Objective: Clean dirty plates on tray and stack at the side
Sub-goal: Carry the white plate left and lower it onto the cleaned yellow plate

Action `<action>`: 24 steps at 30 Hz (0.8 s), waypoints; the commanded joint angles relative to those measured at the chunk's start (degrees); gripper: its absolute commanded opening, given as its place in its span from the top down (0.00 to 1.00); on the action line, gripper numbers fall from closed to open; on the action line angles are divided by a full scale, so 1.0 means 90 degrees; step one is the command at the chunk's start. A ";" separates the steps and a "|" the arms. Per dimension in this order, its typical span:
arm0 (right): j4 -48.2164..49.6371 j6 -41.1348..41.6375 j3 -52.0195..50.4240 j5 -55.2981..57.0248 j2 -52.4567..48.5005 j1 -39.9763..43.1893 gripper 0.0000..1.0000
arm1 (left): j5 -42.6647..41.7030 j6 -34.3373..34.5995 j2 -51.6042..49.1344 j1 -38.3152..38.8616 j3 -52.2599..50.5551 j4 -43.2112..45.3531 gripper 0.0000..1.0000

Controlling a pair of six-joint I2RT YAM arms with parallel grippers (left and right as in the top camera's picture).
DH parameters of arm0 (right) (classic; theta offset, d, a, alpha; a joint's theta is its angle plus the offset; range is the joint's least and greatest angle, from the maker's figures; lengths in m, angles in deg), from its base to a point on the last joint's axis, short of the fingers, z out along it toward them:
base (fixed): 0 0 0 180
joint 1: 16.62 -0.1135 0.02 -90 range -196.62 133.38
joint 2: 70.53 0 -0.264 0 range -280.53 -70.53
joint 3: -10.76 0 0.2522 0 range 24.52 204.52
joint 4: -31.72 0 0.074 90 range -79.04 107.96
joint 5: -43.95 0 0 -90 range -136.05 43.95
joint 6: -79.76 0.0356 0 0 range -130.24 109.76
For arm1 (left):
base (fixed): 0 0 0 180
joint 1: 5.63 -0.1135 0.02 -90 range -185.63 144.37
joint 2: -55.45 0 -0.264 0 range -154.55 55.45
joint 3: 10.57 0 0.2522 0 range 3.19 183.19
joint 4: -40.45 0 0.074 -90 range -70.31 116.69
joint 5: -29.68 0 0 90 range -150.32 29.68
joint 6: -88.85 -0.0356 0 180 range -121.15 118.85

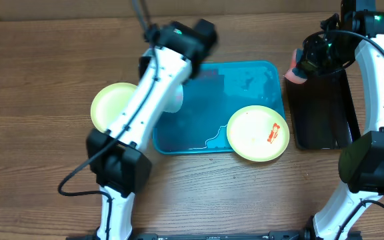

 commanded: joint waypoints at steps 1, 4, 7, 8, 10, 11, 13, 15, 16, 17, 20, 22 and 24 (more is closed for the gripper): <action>0.0010 -0.0053 0.0092 0.0015 0.0112 -0.0022 0.96 | -0.0238 -0.0209 0.0238 -0.0058 0.0083 -0.0017 0.96; 0.0015 -0.0051 0.0092 0.0015 0.0109 -0.0022 0.96 | 0.0466 -0.0083 0.0236 0.0146 0.0083 -0.0015 0.96; 0.0005 -0.0051 0.0090 0.0012 0.0100 -0.0022 0.96 | 0.0527 -0.0015 0.0236 0.0289 0.0083 0.0078 0.96; 0.0002 -0.0051 0.0090 0.0012 0.0100 -0.0022 0.96 | 0.0527 -0.0015 0.0236 0.0296 0.0083 0.0097 0.96; 0.0000 -0.0051 0.0090 0.0015 0.0097 -0.0022 0.96 | 0.0593 -0.0066 0.0233 0.0301 0.0083 0.0097 0.96; 0.0002 -0.0051 0.0090 0.0015 0.0097 -0.0022 0.96 | 0.0695 -0.0117 0.0233 0.0316 0.0083 0.0097 0.96; 0.0002 -0.0053 0.0090 0.0015 0.0095 -0.0022 0.96 | 0.1054 -0.0114 0.0233 0.0389 0.0083 0.0075 0.96; 0.0005 -0.0053 0.0090 0.0015 0.0092 -0.0022 0.96 | 0.1528 -0.0112 0.0233 0.0498 0.0083 0.0078 0.96; 0.0005 -0.0051 0.0090 0.0015 0.0092 -0.0022 0.96 | 0.1800 -0.0100 0.0233 0.0590 0.0083 0.0090 0.96; 0.0005 -0.0051 0.0090 0.0015 0.0092 -0.0022 0.96 | 0.2057 -0.0073 0.0233 0.0687 0.0083 0.0092 0.96; 0.0005 -0.0051 0.0090 0.0012 0.0092 -0.0022 0.96 | 0.2951 -0.0056 0.0233 0.1037 0.0083 0.0143 0.96; 0.0002 -0.0051 0.0090 0.0012 0.0092 -0.0022 0.96 | 0.3449 -0.0058 0.0233 0.1258 0.0083 0.0214 0.96; 0.0002 -0.0051 0.0090 0.0012 0.0092 -0.0022 0.96 | 0.3810 -0.0063 0.0233 0.1447 0.0083 0.0287 0.96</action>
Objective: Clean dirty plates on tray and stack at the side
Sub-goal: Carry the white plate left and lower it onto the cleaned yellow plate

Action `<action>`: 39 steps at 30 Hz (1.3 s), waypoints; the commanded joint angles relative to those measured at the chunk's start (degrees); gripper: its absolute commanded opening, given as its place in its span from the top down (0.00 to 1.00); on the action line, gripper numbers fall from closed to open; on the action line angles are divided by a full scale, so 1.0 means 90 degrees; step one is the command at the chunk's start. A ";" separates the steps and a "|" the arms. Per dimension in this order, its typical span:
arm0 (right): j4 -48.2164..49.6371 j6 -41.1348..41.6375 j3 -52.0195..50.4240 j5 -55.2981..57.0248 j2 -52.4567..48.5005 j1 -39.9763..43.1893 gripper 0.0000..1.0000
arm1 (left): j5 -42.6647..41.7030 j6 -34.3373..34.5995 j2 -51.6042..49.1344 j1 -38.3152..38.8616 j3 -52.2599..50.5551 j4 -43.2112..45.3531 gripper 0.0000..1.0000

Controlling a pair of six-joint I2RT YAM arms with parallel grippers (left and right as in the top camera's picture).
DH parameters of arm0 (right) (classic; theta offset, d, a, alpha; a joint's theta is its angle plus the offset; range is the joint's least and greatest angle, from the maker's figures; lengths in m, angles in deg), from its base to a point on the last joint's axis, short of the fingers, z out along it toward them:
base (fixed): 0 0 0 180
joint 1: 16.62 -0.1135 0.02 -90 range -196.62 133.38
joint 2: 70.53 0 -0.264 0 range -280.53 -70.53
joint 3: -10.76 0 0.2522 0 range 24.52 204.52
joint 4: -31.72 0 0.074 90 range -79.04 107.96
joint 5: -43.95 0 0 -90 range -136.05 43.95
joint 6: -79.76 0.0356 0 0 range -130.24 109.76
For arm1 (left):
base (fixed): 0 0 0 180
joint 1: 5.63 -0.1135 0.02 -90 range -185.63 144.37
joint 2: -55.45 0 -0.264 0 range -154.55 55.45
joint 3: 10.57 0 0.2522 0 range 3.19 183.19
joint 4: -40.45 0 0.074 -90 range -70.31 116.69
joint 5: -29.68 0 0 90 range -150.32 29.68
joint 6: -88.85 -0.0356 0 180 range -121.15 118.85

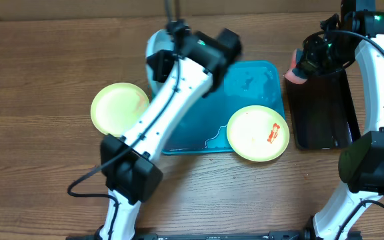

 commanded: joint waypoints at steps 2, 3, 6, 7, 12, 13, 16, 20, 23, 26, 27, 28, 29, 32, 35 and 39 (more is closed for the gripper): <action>0.0012 -0.0056 0.0090 0.0012 0.0092 -0.0022 0.96 | 0.1489 0.0044 0.0226 0.0466 0.0083 0.0104 0.96; 0.0012 -0.0056 0.0090 0.0012 0.0092 -0.0022 0.96 | 0.1549 0.0044 0.0226 0.0537 0.0083 0.0119 0.96; 0.0012 -0.0056 0.0090 0.0012 0.0092 -0.0022 0.96 | 0.1741 0.0053 0.0226 0.0673 0.0083 0.0153 0.96; 0.0012 -0.0056 0.0090 0.0012 0.0092 -0.0022 0.96 | 0.1809 0.0073 0.0226 0.0702 0.0083 0.0187 0.96; 0.0010 -0.0056 0.0090 0.0012 0.0092 -0.0022 0.96 | 0.1877 0.0095 0.0226 0.0721 0.0083 0.0182 0.96; 0.0007 -0.0056 0.0090 0.0012 0.0092 -0.0022 0.96 | 0.1877 0.0095 0.0226 0.0719 0.0083 0.0182 0.96; 0.0007 -0.0056 0.0090 0.0012 0.0092 -0.0022 0.96 | 0.1882 0.0097 0.0226 0.0719 0.0083 0.0187 0.96; 0.0007 -0.0056 0.0090 0.0012 0.0092 -0.0022 0.96 | 0.1688 0.0223 0.0226 0.0707 0.0083 0.0187 0.96; 0.0002 -0.0056 0.0090 0.0012 0.0092 -0.0022 0.96 | 0.0840 0.0311 0.0226 0.0580 0.0083 0.0180 0.96; -0.0012 -0.0146 0.0090 0.0012 0.0092 -0.0022 0.96 | -0.0544 0.0313 0.0226 0.0291 0.0083 0.0121 0.96; -0.0017 -0.0177 0.0090 0.0012 0.0092 -0.0022 0.96 | -0.0947 0.0313 0.0226 0.0177 0.0083 0.0080 0.96; -0.0029 -0.0177 0.0090 0.0012 0.0092 -0.0022 0.96 | -0.1384 0.0311 0.0226 0.0032 0.0083 0.0019 0.96; -0.0036 -0.0177 0.0090 0.0012 0.0092 -0.0022 0.96 | -0.1783 0.0311 0.0226 -0.0121 0.0083 -0.0049 0.96; -0.0053 -0.0199 0.0090 0.0015 0.0092 -0.0022 0.96 | -0.2657 0.0306 0.0226 -0.0568 0.0083 -0.0248 0.96; -0.0056 -0.0226 0.0090 0.0012 0.0087 -0.0022 0.96 | -0.3398 0.0083 0.0240 -0.1037 0.0083 -0.0248 0.95; -0.0056 -0.0277 0.0090 0.0012 0.0087 -0.0022 0.95 | -0.4075 -0.0107 0.0379 -0.1540 0.0083 -0.0248 0.95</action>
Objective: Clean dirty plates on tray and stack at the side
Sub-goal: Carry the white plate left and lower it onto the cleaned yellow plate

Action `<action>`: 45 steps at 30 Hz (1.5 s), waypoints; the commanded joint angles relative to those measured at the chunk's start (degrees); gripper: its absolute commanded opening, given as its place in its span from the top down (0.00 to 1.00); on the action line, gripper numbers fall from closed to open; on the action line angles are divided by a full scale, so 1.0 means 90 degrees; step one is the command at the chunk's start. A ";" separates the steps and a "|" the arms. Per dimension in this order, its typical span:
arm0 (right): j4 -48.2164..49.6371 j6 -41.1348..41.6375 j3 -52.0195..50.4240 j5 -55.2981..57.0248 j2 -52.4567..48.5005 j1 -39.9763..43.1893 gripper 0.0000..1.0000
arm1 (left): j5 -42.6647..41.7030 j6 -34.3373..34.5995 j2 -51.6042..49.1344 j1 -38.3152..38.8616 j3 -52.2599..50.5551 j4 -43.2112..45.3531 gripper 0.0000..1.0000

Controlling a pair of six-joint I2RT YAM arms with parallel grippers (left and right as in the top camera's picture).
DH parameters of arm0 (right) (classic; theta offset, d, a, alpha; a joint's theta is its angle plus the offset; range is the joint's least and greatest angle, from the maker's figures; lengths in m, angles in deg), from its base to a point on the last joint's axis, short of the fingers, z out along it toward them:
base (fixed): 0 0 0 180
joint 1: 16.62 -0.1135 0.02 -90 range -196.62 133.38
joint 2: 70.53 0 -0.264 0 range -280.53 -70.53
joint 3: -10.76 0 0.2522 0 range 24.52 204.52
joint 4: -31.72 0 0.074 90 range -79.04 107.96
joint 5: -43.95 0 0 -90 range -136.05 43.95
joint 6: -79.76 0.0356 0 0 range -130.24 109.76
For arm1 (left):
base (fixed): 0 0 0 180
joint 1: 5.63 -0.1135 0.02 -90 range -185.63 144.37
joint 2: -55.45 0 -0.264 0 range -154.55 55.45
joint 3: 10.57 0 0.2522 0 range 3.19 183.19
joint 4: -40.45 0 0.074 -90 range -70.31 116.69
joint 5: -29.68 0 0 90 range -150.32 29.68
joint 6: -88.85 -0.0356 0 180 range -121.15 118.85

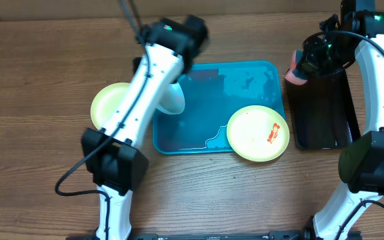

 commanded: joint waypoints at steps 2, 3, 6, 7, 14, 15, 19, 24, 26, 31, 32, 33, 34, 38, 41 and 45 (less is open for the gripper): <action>0.0005 -0.0177 0.0090 0.0017 0.0090 -0.0022 0.95 | -0.1258 -0.0316 0.0505 -0.0406 0.0083 -0.0019 0.95; 0.0002 -0.0177 0.0090 0.0017 0.0090 -0.0022 0.95 | -0.1350 -0.0342 0.0578 -0.0483 0.0083 -0.0019 0.95; 0.0007 -0.0180 0.0080 0.0015 0.0090 -0.0022 0.95 | -0.1542 -0.0415 0.0823 -0.0619 0.0063 -0.0017 0.95; 0.0010 -0.0180 0.0078 0.0017 0.0090 -0.0022 0.95 | -0.1557 -0.0413 0.0959 -0.0634 0.0015 -0.0017 0.95; 0.0017 -0.0204 0.0078 0.0015 0.0090 -0.0022 0.95 | -0.1610 -0.0214 0.2169 -0.0629 -0.1192 0.0542 0.95; 0.0017 -0.0223 0.0078 0.0012 0.0090 -0.0022 0.95 | -0.1605 -0.0163 0.2378 -0.0629 -0.1498 0.0680 0.95; 0.0019 -0.0228 0.0078 0.0015 0.0090 -0.0022 0.95 | -0.1557 0.0243 0.3381 -0.0629 -0.3009 0.1445 0.95; 0.0070 -0.0228 0.0078 0.0012 0.0090 -0.0022 0.95 | -0.1418 0.1137 0.4456 -0.0631 -0.4789 0.2686 0.96; 0.0068 -0.0226 0.0078 0.0012 0.0090 -0.0022 0.95 | -0.1076 0.1899 0.4685 -0.0631 -0.5355 0.2956 0.95; 0.0056 -0.0226 0.0078 0.0012 0.0090 -0.0022 0.95 | -0.0692 0.2902 0.4741 -0.0726 -0.6484 0.3769 0.96; 0.0053 -0.0226 0.0078 0.0012 0.0090 -0.0022 0.95 | -0.0687 0.2941 0.4719 -0.0758 -0.6700 0.4007 0.95; 0.0046 -0.0228 0.0078 0.0012 0.0090 -0.0022 0.95 | -0.0685 0.2990 0.4694 -0.0794 -0.6900 0.4255 0.96; 0.0039 -0.0228 0.0078 0.0012 0.0090 -0.0022 0.95 | -0.0687 0.3026 0.4665 -0.0835 -0.7048 0.4464 0.96; 0.0022 -0.0248 0.0078 0.0012 0.0090 -0.0022 0.95 | -0.0629 0.3021 0.4493 -0.1054 -0.7385 0.5231 0.96; 0.0007 -0.0248 0.0078 0.0012 0.0090 -0.0022 0.95 | -0.0469 0.3019 0.4328 -0.1219 -0.7385 0.5535 0.96; -0.0032 -0.0248 0.0066 0.0012 0.0090 -0.0022 0.95 | -0.0374 0.3058 0.4039 -0.1518 -0.7385 0.5654 0.96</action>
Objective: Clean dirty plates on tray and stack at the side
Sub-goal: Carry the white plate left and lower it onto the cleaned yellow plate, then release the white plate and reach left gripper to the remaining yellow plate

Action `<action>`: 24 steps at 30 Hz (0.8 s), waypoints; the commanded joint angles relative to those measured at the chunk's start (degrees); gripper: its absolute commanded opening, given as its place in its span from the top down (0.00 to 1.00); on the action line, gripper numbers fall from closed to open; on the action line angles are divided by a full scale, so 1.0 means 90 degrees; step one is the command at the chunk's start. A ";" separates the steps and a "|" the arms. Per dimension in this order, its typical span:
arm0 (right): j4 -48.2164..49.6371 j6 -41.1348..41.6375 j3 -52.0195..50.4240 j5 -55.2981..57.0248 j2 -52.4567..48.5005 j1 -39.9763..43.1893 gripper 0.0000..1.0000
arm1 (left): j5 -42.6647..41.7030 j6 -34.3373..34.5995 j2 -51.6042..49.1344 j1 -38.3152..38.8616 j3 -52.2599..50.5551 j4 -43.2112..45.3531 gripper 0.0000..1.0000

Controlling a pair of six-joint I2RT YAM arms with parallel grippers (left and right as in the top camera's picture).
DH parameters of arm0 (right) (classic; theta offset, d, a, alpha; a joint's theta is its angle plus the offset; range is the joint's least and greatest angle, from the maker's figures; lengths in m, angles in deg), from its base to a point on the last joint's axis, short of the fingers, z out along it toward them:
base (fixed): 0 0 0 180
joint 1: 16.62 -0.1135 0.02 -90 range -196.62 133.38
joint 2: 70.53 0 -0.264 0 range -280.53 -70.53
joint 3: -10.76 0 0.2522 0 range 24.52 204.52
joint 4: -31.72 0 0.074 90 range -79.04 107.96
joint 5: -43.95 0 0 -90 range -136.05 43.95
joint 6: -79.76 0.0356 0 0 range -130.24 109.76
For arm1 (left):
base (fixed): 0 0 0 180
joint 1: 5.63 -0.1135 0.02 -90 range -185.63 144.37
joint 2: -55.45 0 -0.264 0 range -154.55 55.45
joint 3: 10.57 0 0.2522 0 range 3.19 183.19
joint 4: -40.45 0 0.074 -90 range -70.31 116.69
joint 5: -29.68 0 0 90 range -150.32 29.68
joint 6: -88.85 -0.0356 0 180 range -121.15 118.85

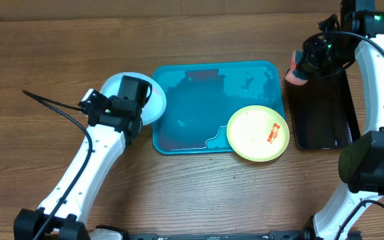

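Note:
A white plate [157, 103] lies flat left of the blue tray [205, 127], its right rim over the tray's edge. My left gripper [137, 93] sits on top of this plate; the wrist hides its fingers. A yellow-green plate [252, 137] with a red smear [273, 134] rests on the tray's front right corner. My right gripper [303, 65] is shut on a pink sponge [294, 75] at the left rim of the black bin [322, 113]. The yellow-green plate that would lie under the white one is hidden.
The black bin stands right of the tray. A black cable [55, 107] trails left from the left arm over the wooden table [59, 53]. Dark wet patches mark the tray's floor.
My left arm has swung from over the tray's left edge down to the left. The white plate, held tilted then, now lies flat where the yellow-green plate showed. The right arm is unchanged.
My left gripper held the white plate tilted at the tray's left side, beside a yellow-green plate on the table. It then held it by the tray's far left corner, then at the left edge again. Now the white plate covers the yellow-green one. The right gripper stayed put throughout.

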 commanded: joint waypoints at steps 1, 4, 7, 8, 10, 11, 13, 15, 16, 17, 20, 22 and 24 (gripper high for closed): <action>-0.0007 -0.0080 0.0046 0.0012 0.0087 -0.0022 0.95 | 0.0335 0.0202 -0.0272 -0.0270 -0.0015 0.0000 0.96; -0.0036 -0.0129 0.0032 0.0012 0.0075 -0.0022 0.95 | 0.0335 0.0257 -0.0522 -0.0525 -0.0015 -0.0170 0.96; -0.0039 -0.0151 0.0032 0.0015 0.0075 -0.0022 0.94 | 0.0335 0.0478 -0.0697 -0.0731 -0.0015 -0.0447 0.96; -0.0036 -0.0151 0.0032 0.0015 0.0075 -0.0022 0.94 | 0.0335 0.0488 -0.0726 -0.0770 -0.0015 -0.0498 0.96; -0.0029 -0.0148 0.0032 0.0012 0.0075 -0.0024 0.94 | 0.0393 0.0486 -0.0760 -0.0818 -0.0017 -0.0537 0.96; -0.0029 -0.0148 0.0032 0.0012 0.0075 -0.0022 0.94 | 0.0415 0.0483 -0.0760 -0.0823 -0.0017 -0.0537 0.96; -0.0029 -0.0151 0.0032 0.0015 0.0075 -0.0022 0.94 | 0.0454 0.0478 -0.0760 -0.0823 -0.0017 -0.0515 0.95; -0.0032 -0.0151 0.0032 0.0015 0.0075 -0.0022 0.94 | 0.0452 0.0333 -0.0763 -0.0823 -0.0017 -0.0444 0.96; -0.0032 -0.0151 0.0032 0.0015 0.0075 -0.0022 0.94 | 0.0442 0.0209 -0.0765 -0.0821 -0.0017 -0.0381 0.95; -0.0029 -0.0151 0.0032 0.0012 0.0075 -0.0024 0.94 | 0.0408 0.0056 -0.0765 -0.0821 -0.0017 -0.0321 0.96; -0.0032 -0.0148 0.0032 0.0012 0.0075 -0.0022 0.94 | 0.0250 -0.0238 -0.0763 -0.0821 -0.0017 -0.0219 0.96; -0.0034 -0.0151 0.0032 0.0012 0.0075 -0.0022 0.94 | 0.0114 -0.0328 -0.0765 -0.0821 -0.0017 -0.0214 0.95; -0.0036 -0.0151 0.0032 0.0012 0.0075 -0.0024 0.94 | 0.0083 -0.0335 -0.0765 -0.0821 -0.0017 -0.0223 0.90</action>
